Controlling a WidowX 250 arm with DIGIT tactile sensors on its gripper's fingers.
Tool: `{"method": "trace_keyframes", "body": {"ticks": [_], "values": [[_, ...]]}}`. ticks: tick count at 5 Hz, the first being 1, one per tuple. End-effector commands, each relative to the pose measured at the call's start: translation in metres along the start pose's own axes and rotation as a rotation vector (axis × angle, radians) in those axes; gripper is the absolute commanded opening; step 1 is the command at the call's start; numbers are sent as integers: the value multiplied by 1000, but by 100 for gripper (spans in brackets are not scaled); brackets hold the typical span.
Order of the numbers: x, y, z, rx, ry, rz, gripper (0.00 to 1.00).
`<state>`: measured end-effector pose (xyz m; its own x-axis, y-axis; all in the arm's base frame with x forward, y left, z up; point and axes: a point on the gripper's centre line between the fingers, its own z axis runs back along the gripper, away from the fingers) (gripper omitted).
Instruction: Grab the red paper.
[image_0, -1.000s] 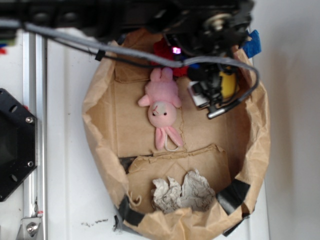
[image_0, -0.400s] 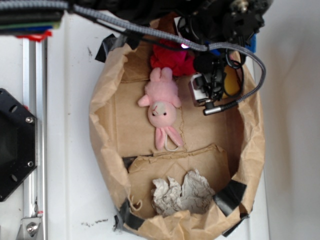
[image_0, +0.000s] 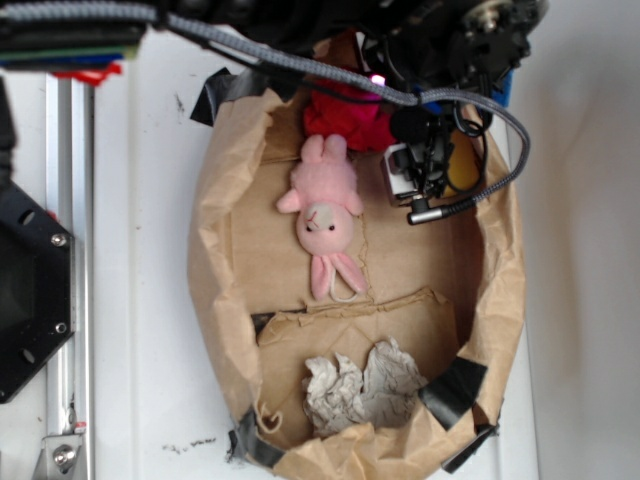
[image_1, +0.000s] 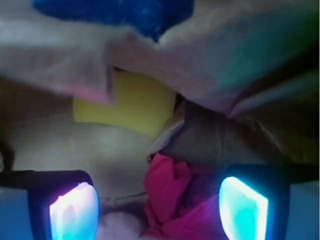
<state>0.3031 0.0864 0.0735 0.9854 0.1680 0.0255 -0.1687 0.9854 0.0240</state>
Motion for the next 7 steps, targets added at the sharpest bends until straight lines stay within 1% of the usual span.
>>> {"method": "trace_keyframes", "body": {"ticks": [1, 2, 5, 6, 7], "values": [[18, 28, 10, 5, -40, 89, 100], [18, 28, -2, 48, -60, 87, 100], [14, 26, -22, 82, -52, 57, 100], [12, 25, -22, 91, -56, 48, 100], [5, 27, -21, 111, -53, 15, 100]]}}
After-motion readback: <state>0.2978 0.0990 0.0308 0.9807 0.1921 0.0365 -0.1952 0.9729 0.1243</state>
